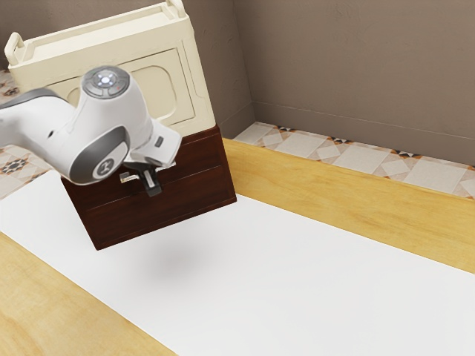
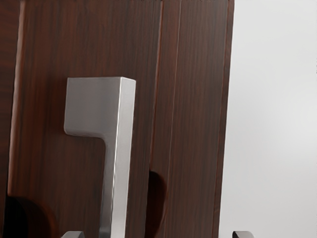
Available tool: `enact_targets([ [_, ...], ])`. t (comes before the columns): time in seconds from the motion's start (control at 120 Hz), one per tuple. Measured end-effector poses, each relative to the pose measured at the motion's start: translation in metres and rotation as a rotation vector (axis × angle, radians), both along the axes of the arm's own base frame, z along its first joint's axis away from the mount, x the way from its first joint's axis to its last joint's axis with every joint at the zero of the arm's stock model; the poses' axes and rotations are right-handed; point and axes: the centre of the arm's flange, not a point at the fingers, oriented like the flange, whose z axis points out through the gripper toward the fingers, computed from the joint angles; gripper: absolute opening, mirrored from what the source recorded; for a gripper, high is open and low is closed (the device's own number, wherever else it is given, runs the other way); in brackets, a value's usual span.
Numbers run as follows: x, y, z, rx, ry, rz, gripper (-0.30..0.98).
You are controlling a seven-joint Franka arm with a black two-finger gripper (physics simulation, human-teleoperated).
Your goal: Pull the drawer handle with one arm to open the drawer
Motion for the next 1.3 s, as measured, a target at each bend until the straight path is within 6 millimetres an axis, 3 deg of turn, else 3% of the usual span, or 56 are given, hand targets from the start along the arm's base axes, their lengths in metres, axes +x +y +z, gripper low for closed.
enact_targets([
  [0.583, -0.002, -0.005, -0.010, -0.010, 0.027, 0.005, 0.35],
  [1.033, -0.007, -0.010, -0.004, -0.019, 0.028, 0.015, 0.30],
  [1.3, -0.009, -0.034, -0.002, -0.025, 0.040, -0.005, 0.30],
])
